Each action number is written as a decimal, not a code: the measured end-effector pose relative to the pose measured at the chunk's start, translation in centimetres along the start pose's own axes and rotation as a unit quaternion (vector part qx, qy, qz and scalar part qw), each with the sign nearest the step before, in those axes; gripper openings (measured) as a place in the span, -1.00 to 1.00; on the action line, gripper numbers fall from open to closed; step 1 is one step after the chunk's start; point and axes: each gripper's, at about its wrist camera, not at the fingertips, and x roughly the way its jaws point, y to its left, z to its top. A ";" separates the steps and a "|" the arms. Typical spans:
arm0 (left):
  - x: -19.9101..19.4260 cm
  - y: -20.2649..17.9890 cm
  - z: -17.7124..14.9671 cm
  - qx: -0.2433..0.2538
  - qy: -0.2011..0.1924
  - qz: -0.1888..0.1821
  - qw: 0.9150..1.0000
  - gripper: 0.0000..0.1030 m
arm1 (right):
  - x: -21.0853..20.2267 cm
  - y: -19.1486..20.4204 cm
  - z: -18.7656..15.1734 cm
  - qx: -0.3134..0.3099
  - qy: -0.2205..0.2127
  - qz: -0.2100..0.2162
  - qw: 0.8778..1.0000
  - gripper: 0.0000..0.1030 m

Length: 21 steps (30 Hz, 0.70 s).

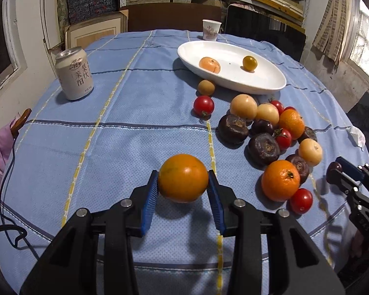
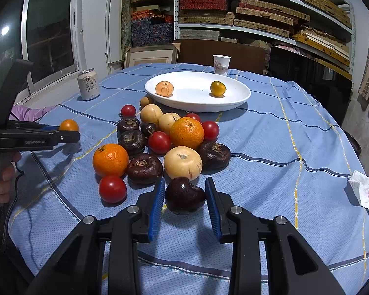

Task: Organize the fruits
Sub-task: 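Carry both fruits over the white plate and open both tools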

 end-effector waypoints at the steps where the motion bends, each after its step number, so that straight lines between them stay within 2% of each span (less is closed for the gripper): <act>1: -0.3 -0.1 0.0 0.002 -0.003 -0.001 1.000 -0.26 | 0.0 0.0 0.0 0.000 -0.001 -0.001 1.000 -0.34; 5: -1.9 -1.1 0.3 0.016 -0.020 -0.002 1.000 -0.26 | 0.0 -0.1 0.0 -0.001 -0.004 -0.004 1.000 -0.34; 15: -3.9 -2.1 1.0 0.033 -0.055 0.025 0.998 -0.26 | -1.0 -0.5 0.3 0.005 -0.006 -0.012 1.000 -0.34; 21: -4.7 -2.7 2.0 0.042 -0.074 0.028 0.996 -0.26 | -2.8 -1.0 2.0 0.007 -0.032 -0.015 0.999 -0.34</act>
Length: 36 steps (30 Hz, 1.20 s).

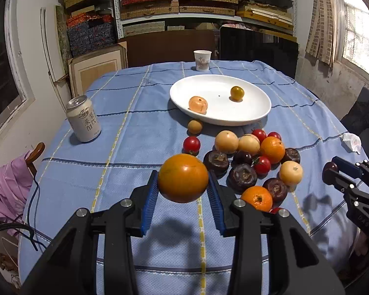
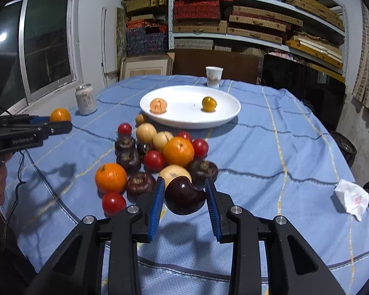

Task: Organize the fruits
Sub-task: 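Carry both fruits over the white plate and open both tools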

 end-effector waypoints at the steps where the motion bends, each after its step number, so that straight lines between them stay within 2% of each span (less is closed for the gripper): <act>1: -0.1 -0.1 0.1 0.001 -0.002 -0.001 1.000 -0.26 | -0.2 0.0 0.2 -0.001 -0.003 -0.001 1.000 -0.34; 8: -0.8 -1.0 2.1 0.016 -0.023 -0.007 1.000 -0.26 | -0.6 -1.0 2.3 -0.003 -0.019 -0.011 1.000 -0.34; 14: 0.2 -1.1 6.1 0.005 -0.034 -0.040 0.999 -0.26 | 0.3 -2.5 6.7 -0.012 -0.040 -0.025 0.999 -0.34; 18: 2.9 -1.3 8.8 -0.009 -0.020 -0.057 0.998 -0.26 | 1.7 -3.1 9.6 -0.028 -0.044 -0.032 0.998 -0.34; 21: 4.6 -1.7 11.0 0.000 -0.023 -0.056 0.998 -0.26 | 3.2 -3.6 11.5 -0.036 -0.042 -0.026 0.998 -0.34; 25: 8.1 -1.6 14.5 -0.011 -0.008 -0.063 0.998 -0.26 | 7.0 -4.3 13.5 -0.035 -0.015 -0.013 0.999 -0.34; 29: 13.3 -1.6 17.2 -0.026 0.017 -0.060 0.998 -0.26 | 11.1 -4.1 14.1 -0.040 0.016 -0.010 0.999 -0.34; 36: 20.7 -2.0 18.2 -0.039 0.058 -0.057 0.996 -0.26 | 16.5 -3.8 14.4 -0.044 0.051 0.002 0.998 -0.34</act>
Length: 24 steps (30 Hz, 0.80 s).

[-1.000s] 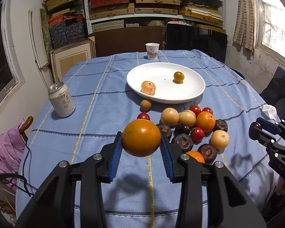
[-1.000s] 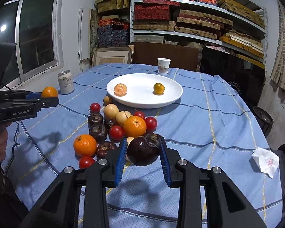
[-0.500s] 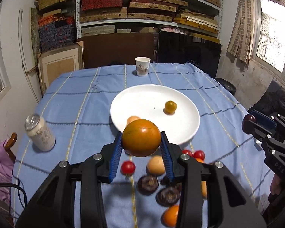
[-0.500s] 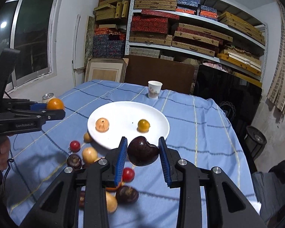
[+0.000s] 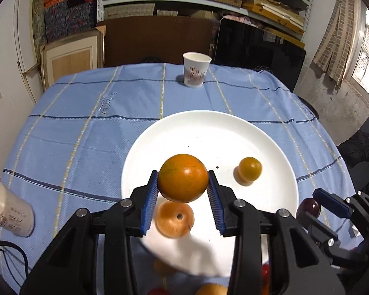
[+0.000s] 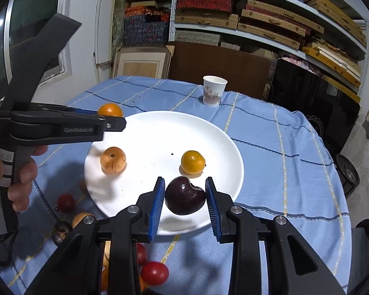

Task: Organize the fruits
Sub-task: 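Carry both fruits over the white plate and open both tools, then grasp a pale round fruit with the right tool while the left grasps a leafy tangerine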

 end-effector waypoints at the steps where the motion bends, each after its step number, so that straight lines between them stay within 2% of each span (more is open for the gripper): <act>1: 0.5 0.0 0.1 0.000 0.002 0.000 1.000 -0.26 | 0.5 0.1 0.0 -0.001 0.002 0.004 1.000 -0.33; 3: 1.6 0.2 0.2 -0.002 0.007 -0.010 1.000 -0.23 | 1.3 0.1 0.0 -0.003 0.004 0.012 1.000 -0.27; 4: 1.9 0.2 0.3 -0.004 0.009 -0.014 1.000 0.04 | 1.5 0.2 0.0 -0.004 0.000 0.012 1.000 -0.09; 5: 1.9 0.3 0.3 -0.008 0.005 -0.008 1.000 0.32 | 1.6 0.3 0.0 -0.005 -0.003 0.005 1.000 -0.07; 7: 1.1 0.4 0.5 -0.008 -0.019 0.013 1.000 0.51 | 1.5 0.2 -0.1 -0.001 -0.003 0.008 1.000 -0.07; 11: -1.5 0.9 0.1 -0.011 -0.027 0.006 1.000 0.53 | -0.3 -0.2 -0.6 0.007 -0.009 0.007 1.000 -0.07; 14: -4.8 1.2 -1.5 -0.010 -0.036 0.000 0.999 0.56 | -3.6 -0.5 -2.1 0.019 -0.020 0.010 1.000 -0.07; 19: -10.7 0.7 -7.2 0.022 -0.050 -0.004 0.999 0.68 | -9.1 0.8 -6.3 0.017 -0.022 0.011 1.000 -0.07; 24: -15.1 0.0 -14.2 0.065 -0.053 0.012 0.996 0.71 | -11.4 4.1 -11.3 0.018 0.002 0.025 1.000 -0.07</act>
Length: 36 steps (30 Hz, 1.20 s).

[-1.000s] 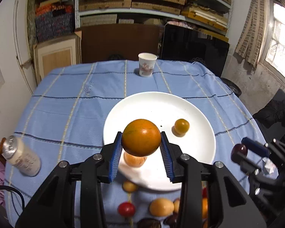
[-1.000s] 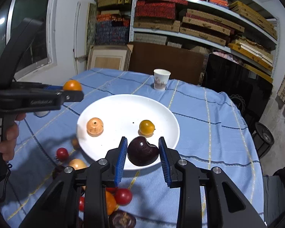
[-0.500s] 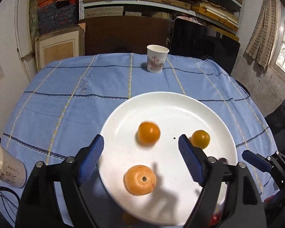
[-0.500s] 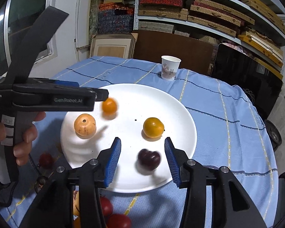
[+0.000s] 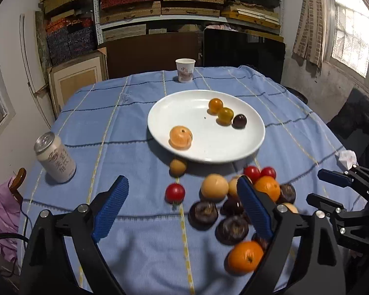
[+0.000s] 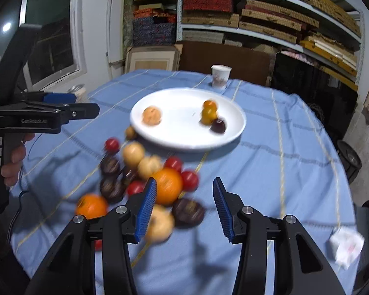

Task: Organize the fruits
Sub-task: 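Grasp a pale round fruit with the right tool while the left grasps a leafy tangerine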

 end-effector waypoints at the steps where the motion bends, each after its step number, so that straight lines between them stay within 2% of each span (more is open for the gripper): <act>1: -0.6 0.0 -1.1 -0.003 0.002 0.000 1.000 0.73 | -0.1 0.5 -0.7 0.003 -0.001 -0.004 1.000 -0.07; 3: -1.7 0.4 -3.4 -0.022 0.010 -0.008 1.000 0.74 | 0.0 1.3 -1.8 0.018 -0.005 -0.016 1.000 -0.07; 6: -2.4 1.0 -6.1 -0.050 0.024 -0.018 0.998 0.74 | 1.5 1.7 -2.5 0.041 0.012 -0.032 0.999 -0.07; 9: -2.7 1.2 -8.1 -0.057 0.035 -0.011 0.998 0.74 | 2.9 1.9 -2.7 0.045 0.028 -0.047 0.997 -0.07; 11: -2.8 1.4 -8.8 -0.057 0.039 -0.005 0.998 0.74 | 3.4 1.8 -2.5 0.059 0.034 -0.038 0.997 -0.08; 16: -2.6 1.5 -9.3 -0.067 0.049 -0.011 0.996 0.74 | 4.6 2.5 -2.0 0.062 0.057 -0.044 0.995 -0.09; 24: -2.1 -0.2 -9.2 -0.039 0.050 -0.015 0.998 0.74 | 4.8 2.1 -2.1 0.071 0.069 -0.040 0.994 -0.16; 28: -2.1 -1.1 -8.7 -0.019 0.044 -0.008 0.999 0.74 | 2.6 1.6 -3.4 0.080 0.041 -0.029 0.995 -0.17; 33: -1.3 -3.6 -7.7 0.021 0.041 -0.014 0.999 0.74 | -1.2 2.2 -5.8 0.048 0.007 -0.010 0.999 -0.17; 36: -0.3 -5.4 -7.6 0.043 0.046 -0.015 0.998 0.74 | -2.9 2.7 -6.9 0.027 -0.001 -0.014 1.000 -0.17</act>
